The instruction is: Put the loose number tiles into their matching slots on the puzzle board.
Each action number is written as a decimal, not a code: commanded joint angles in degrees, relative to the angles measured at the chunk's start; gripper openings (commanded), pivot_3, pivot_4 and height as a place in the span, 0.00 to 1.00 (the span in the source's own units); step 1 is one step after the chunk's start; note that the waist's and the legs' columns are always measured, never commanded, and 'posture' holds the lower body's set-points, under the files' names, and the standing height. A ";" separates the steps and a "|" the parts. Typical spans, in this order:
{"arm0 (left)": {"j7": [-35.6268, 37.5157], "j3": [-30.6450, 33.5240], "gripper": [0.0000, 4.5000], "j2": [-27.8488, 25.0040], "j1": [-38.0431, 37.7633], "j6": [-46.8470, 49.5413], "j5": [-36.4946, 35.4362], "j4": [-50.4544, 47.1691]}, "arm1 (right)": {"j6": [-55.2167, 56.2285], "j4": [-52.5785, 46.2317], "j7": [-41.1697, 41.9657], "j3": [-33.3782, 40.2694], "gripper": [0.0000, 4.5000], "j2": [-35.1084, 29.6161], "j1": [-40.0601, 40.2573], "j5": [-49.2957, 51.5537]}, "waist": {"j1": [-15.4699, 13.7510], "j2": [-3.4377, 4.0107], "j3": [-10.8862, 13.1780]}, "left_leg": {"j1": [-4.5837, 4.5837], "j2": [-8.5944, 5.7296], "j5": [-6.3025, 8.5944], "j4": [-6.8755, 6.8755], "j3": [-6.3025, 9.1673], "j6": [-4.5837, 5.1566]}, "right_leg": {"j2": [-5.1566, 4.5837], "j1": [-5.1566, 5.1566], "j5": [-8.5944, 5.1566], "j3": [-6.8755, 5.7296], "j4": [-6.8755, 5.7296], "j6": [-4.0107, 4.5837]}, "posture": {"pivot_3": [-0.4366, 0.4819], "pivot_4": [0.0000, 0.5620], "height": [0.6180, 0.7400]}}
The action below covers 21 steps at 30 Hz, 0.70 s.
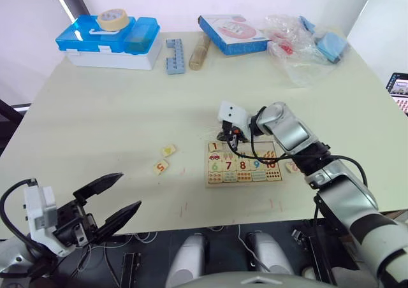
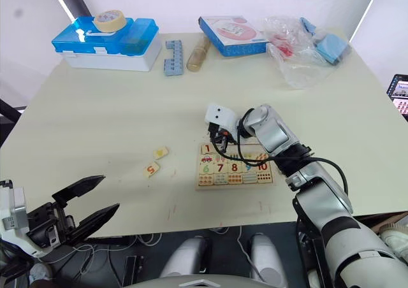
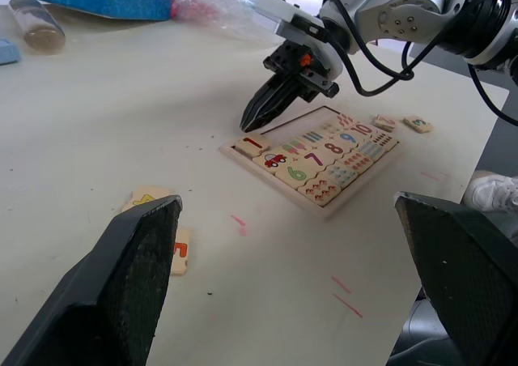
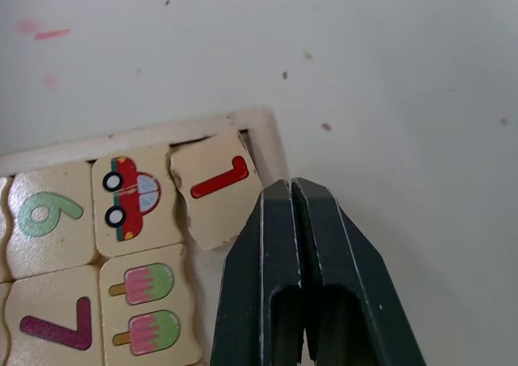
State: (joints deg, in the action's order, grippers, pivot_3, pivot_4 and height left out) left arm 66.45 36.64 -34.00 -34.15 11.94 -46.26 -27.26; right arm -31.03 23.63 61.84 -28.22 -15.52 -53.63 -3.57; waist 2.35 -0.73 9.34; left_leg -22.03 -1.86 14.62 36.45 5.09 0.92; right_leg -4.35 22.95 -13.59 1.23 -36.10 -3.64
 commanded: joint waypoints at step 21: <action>-1.68 0.49 1.00 1.90 -0.83 -1.23 0.65 -0.16 | 5.21 -12.68 5.53 17.26 0.01 -2.50 10.14 16.73 | -0.43 -0.08 -0.05 | 0.01 0.03 0.01 0.00 0.01 0.01 | 0.00 -0.06 0.00 -0.01 0.05 0.00 | 0.48 0.27 1.00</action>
State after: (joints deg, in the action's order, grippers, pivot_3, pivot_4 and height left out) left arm 65.13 36.38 -32.16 -34.46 11.54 -45.22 -27.01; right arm -28.16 13.86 65.90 -14.39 -17.48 -44.22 9.45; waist 1.92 -0.81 9.29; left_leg -22.03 -1.83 14.63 36.45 5.10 0.93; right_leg -4.36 22.88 -13.59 1.21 -36.02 -3.64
